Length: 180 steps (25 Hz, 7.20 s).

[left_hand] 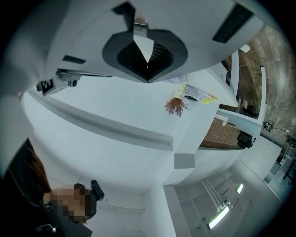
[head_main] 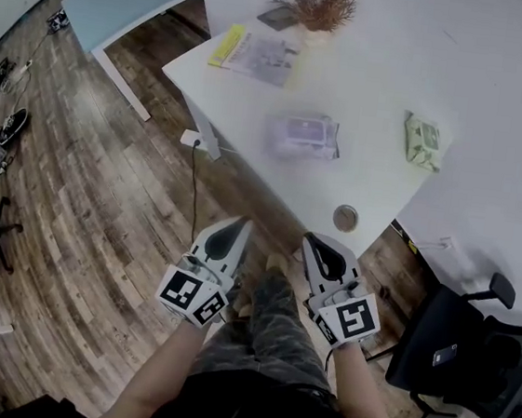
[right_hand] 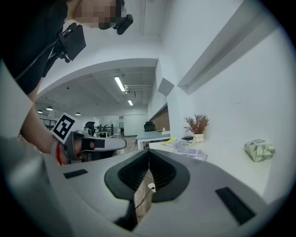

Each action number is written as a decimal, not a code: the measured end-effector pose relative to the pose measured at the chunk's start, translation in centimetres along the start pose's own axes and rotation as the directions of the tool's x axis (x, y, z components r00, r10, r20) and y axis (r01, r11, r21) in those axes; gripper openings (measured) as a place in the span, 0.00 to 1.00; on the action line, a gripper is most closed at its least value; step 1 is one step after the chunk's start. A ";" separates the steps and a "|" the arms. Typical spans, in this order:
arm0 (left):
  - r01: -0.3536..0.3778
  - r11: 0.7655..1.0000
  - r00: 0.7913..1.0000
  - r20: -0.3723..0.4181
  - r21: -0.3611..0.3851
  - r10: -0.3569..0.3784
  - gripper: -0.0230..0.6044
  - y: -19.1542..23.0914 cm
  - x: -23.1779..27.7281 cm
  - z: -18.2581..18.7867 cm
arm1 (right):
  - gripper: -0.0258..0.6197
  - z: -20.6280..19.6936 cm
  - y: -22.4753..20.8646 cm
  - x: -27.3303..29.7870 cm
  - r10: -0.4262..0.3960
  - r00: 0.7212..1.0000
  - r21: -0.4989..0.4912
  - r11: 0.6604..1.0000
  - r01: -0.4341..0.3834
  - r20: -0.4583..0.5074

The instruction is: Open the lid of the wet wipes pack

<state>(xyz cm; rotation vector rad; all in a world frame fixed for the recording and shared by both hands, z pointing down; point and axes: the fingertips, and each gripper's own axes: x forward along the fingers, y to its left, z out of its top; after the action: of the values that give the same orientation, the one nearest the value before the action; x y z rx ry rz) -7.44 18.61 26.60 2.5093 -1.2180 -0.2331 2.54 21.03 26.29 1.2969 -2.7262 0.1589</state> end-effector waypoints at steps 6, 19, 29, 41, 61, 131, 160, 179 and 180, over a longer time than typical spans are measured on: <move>-0.039 0.999 0.999 -0.008 0.005 0.039 0.05 3.2 3.9 0.2 | 0.07 -0.3 -3.2 3.8 0.031 0.999 -0.020 0.999 -0.032 -0.034; -0.071 0.997 0.997 -0.022 -0.009 0.070 0.06 8.2 10.9 -0.3 | 0.07 -1.4 -9.9 10.2 0.073 0.994 -0.104 0.991 -0.081 -0.077; -0.033 0.999 0.995 -0.094 0.038 0.036 0.06 9.6 14.2 -2.2 | 0.07 -2.4 -13.0 13.2 0.148 0.971 -0.327 0.923 -0.204 -0.190; 0.105 0.980 0.986 -0.149 0.169 -0.080 0.30 10.2 16.7 -2.0 | 0.22 -2.5 -15.1 15.5 0.239 0.928 -0.400 0.850 -0.343 -0.287; 0.535 0.766 0.799 -0.506 0.356 -0.323 0.69 10.7 22.0 -5.7 | 0.25 -4.4 -14.1 18.2 0.314 0.875 -0.447 0.765 -0.463 -0.369; 0.456 0.818 0.859 -0.413 0.351 -0.302 0.06 9.8 21.7 -3.5 | 0.18 -1.3 -15.2 18.1 0.414 0.898 -0.140 0.890 -0.434 -0.152; 0.415 0.857 0.876 -0.389 0.307 -0.285 0.06 10.7 22.9 -2.6 | 0.08 -1.6 -19.5 17.0 0.241 0.967 -0.108 0.962 -0.250 -0.087; 0.385 0.877 0.891 -0.364 0.288 -0.272 0.06 12.0 24.3 -2.7 | 0.08 -2.2 -20.7 19.3 0.206 0.974 -0.109 0.970 -0.216 -0.094; 0.385 0.877 0.891 -0.364 0.287 -0.272 0.06 12.0 24.3 -2.6 | 0.08 -2.1 -20.7 19.3 0.205 0.974 -0.109 0.970 -0.215 -0.095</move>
<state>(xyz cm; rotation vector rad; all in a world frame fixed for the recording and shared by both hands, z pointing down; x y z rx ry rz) -0.40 -6.72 33.52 2.9119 -0.7434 0.3293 6.66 -6.41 32.20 0.9479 -2.7499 0.0662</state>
